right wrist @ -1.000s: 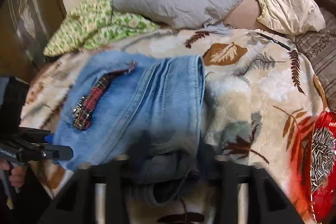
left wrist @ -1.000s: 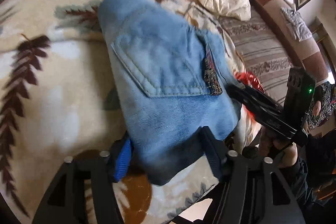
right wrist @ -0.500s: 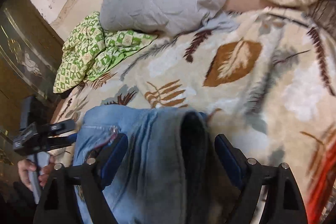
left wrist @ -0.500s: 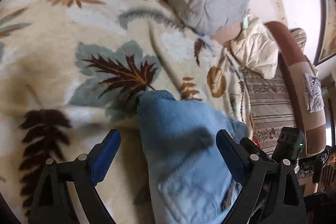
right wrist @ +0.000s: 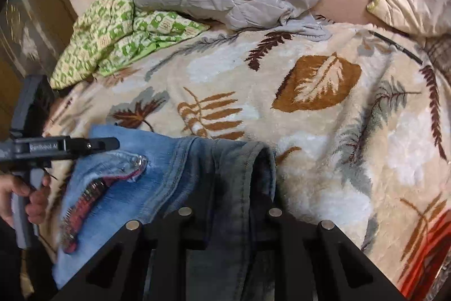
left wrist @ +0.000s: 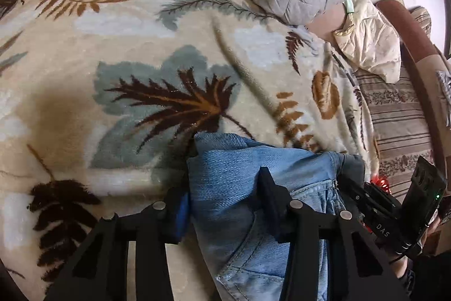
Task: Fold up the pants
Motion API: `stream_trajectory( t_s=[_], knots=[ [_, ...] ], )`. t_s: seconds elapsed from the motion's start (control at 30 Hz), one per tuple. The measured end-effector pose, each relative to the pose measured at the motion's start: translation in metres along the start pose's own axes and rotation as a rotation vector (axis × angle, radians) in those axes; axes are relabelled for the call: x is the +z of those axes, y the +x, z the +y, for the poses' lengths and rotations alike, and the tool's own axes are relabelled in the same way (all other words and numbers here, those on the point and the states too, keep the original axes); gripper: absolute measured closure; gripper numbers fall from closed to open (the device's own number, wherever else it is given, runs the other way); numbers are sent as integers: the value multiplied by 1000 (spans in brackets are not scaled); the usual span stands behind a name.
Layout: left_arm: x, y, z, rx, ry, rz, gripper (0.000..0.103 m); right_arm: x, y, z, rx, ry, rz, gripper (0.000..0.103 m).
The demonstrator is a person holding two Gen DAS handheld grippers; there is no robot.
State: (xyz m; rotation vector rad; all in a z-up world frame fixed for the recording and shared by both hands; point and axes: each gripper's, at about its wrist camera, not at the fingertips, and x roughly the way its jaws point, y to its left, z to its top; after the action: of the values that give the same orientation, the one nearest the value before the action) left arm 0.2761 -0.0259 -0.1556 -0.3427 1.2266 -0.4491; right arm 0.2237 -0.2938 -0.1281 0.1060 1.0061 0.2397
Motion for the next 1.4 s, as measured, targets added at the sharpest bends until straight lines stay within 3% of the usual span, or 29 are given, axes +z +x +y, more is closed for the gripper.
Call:
stream_trajectory(
  t_s=[0.13,0.2,0.23,0.27,0.3,0.33,0.47,0.63,0.8,0.87,1.03,1.17,1.2,1.27,1.4],
  knots=[
    [1,-1,-3,9,10,-3,54,1,3,-6,18,35,3,83],
    [0,-8,-1,-10,11,-32,41,1,0,-6,27,31,-2,79],
    [-3,-16,1,-12,-9,-54,34,0,-3,-7,45,34,-6,69],
    [-6,-25,2,-3,-26,-77,23,0,-11,-9,61,49,-11,48],
    [-8,-32,3,2,-35,-94,14,-2,-18,-10,66,60,-13,33],
    [-12,-40,4,-5,-43,-107,11,-3,-28,-13,75,77,-22,17],
    [-36,-61,-1,-84,-17,-68,10,-15,-75,-20,131,115,-92,8],
    [-72,-58,-8,-123,0,29,10,-47,-92,-35,313,277,-34,6],
    [-92,-43,-9,-171,-54,76,10,-76,-64,-40,392,390,70,6],
    [-95,-36,-6,-200,-98,91,2,-82,-46,-45,446,459,108,5],
    [-93,-27,7,-269,-216,79,0,-84,-17,-57,503,574,112,0],
    [-91,-21,-6,-355,-229,120,0,-74,-11,-53,526,603,127,0],
    [-90,-19,-13,-354,-219,124,0,-71,-10,-48,529,595,130,0],
    [-88,-22,-21,-237,-171,61,0,-69,-10,-40,506,558,120,0],
    [-86,-20,-8,-275,-191,53,0,-71,-11,-39,477,547,90,2]
  ],
)
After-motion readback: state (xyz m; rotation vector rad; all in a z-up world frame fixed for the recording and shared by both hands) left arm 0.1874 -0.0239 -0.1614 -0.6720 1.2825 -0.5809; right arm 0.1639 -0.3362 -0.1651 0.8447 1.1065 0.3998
